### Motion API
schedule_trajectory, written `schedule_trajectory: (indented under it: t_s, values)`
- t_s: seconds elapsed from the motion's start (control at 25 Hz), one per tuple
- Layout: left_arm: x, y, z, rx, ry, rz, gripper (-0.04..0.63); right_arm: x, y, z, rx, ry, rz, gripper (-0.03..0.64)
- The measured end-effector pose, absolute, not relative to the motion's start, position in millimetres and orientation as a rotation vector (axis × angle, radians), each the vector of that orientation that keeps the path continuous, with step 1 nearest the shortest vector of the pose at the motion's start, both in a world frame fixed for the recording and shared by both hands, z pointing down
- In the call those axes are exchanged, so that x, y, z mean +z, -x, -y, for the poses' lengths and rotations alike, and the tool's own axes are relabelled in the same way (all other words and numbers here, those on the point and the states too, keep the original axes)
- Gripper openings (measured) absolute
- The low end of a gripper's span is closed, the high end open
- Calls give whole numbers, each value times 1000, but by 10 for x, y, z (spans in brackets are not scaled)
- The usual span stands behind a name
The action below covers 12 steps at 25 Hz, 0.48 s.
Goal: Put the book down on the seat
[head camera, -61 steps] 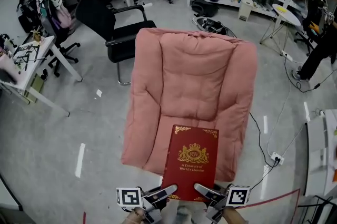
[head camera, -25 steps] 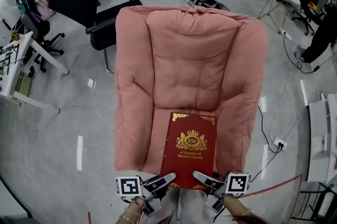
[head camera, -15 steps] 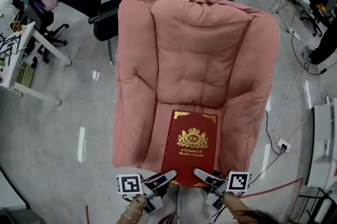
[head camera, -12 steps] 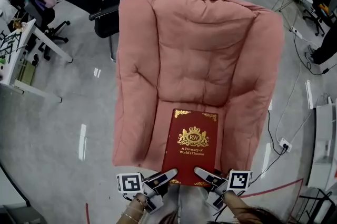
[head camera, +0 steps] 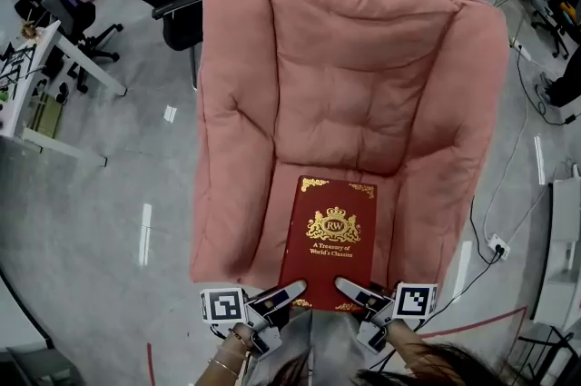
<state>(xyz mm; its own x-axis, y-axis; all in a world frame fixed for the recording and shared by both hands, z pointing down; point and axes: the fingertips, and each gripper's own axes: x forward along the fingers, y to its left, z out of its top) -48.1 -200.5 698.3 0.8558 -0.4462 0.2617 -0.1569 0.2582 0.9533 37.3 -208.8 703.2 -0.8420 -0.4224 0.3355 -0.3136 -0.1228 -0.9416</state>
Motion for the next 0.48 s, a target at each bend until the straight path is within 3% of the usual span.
schedule_trajectory:
  t_s: [0.48]
  values:
    - [7196,423,2133,-235,-1268,557,249,7296,-404,2204,-2123,869,-1994,301]
